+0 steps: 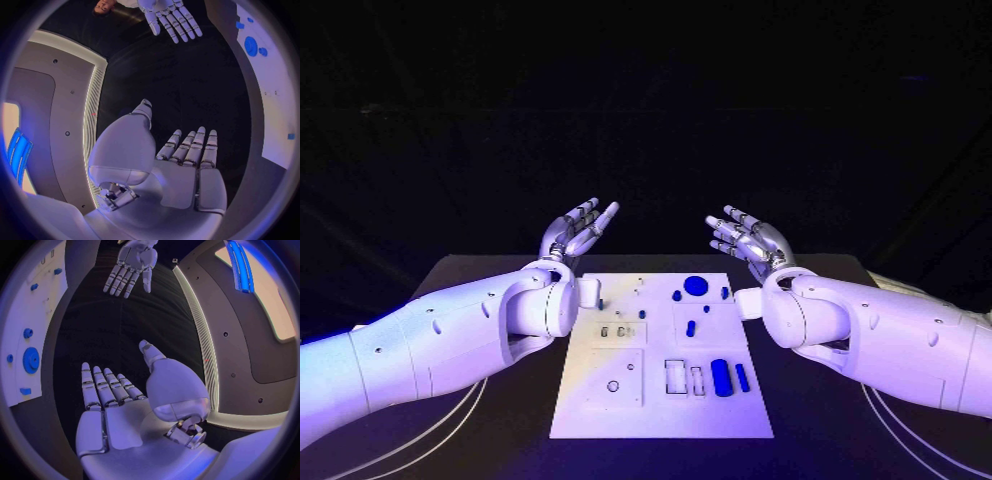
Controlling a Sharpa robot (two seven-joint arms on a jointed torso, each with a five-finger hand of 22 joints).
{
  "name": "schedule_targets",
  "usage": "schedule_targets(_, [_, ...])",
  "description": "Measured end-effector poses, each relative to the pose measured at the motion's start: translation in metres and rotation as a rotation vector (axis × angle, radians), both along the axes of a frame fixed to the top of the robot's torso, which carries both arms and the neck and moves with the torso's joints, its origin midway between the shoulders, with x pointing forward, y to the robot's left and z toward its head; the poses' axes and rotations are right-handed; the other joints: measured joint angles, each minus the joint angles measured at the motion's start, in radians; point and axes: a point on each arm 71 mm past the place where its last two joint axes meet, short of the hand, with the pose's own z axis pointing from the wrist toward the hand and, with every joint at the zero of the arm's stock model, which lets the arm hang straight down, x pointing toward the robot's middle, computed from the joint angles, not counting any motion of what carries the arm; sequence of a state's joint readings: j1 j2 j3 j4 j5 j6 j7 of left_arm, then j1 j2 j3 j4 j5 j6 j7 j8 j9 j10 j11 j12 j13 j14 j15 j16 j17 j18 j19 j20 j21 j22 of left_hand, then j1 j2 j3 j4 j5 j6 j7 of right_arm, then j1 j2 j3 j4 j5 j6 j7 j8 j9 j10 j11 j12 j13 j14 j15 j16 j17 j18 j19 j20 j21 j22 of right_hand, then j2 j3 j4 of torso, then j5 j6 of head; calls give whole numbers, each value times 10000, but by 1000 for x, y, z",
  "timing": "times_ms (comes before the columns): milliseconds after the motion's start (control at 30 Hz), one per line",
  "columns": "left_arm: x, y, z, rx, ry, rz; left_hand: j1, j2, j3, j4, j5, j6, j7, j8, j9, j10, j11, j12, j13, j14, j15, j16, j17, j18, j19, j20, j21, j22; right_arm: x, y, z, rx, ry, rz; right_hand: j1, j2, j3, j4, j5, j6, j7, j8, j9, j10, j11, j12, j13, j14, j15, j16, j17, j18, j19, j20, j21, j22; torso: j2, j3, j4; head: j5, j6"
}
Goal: Assemble the parts on the task board
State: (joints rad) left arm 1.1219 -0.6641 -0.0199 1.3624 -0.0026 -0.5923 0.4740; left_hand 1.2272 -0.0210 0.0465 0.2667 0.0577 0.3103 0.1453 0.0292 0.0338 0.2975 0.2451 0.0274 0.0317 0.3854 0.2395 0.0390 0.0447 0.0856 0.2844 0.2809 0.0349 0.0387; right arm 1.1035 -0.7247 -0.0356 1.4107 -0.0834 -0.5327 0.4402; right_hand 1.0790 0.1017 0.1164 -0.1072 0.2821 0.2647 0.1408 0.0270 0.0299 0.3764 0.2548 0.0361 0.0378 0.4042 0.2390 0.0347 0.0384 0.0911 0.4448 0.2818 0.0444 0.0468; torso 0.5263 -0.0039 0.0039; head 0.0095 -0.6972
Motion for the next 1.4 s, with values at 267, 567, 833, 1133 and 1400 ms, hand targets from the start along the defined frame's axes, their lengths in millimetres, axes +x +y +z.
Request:
schedule_targets(267, [2,-3,0,-137,24,-459,650,131,69,84,0,1077,63,176,101,1337,239,191,118,1773,120,378,220,154,981,116,336,175,11,6,0,-256,85,1732,1024,97,171,-637,-280,1563,105,203,138,2125,-70,263,138,2179,-145,294,134,324,1692,59,361,169,-9,-1,1,2,-9])
schedule_targets(567, [-2,15,8,-170,-118,-573,1070,447,-156,-329,-1,5233,562,889,387,5903,-291,973,363,5607,-694,1590,648,780,5444,-44,1895,838,29,-19,17,-2143,-956,2156,1601,-9,619,-1334,-400,4826,489,461,307,5076,-502,594,212,5149,-673,650,228,710,3742,-97,959,299,221,-37,63,-154,87])
schedule_targets(833, [-14,13,16,-426,-174,-1056,1227,604,-366,-562,-1,6254,866,927,343,7074,-690,1045,362,7353,-1201,1866,1161,941,7059,-516,2272,913,31,-21,28,-4610,-2347,2459,1732,-141,1112,-1680,-440,6281,820,461,337,6405,-804,595,236,6919,-1135,824,308,711,5041,-506,1462,396,661,-99,198,-325,250])
schedule_targets(1133, [-31,6,28,-819,-147,-1624,1267,644,-420,-617,-1,6387,833,927,344,7331,-767,1045,387,7680,-1323,1933,1438,942,7364,-650,2272,912,36,-18,45,-7284,-3473,2865,1797,-502,1438,-1760,-440,6971,667,461,359,7259,-1128,449,264,8779,-1671,1285,618,866,6426,-1092,2322,702,1092,-196,359,-527,448])
schedule_targets(1400, [-43,-1,38,-1168,-67,-2016,1267,643,-420,-673,-1,6422,797,927,344,7374,-810,1044,391,7751,-1325,1932,1503,940,7448,-663,2272,912,38,-9,52,-10125,-4027,3435,1887,-928,1383,-1675,-445,7623,327,461,377,8121,-1564,449,305,10556,-2323,2470,1633,865,7884,-1912,3988,1535,1423,-264,522,-670,575])
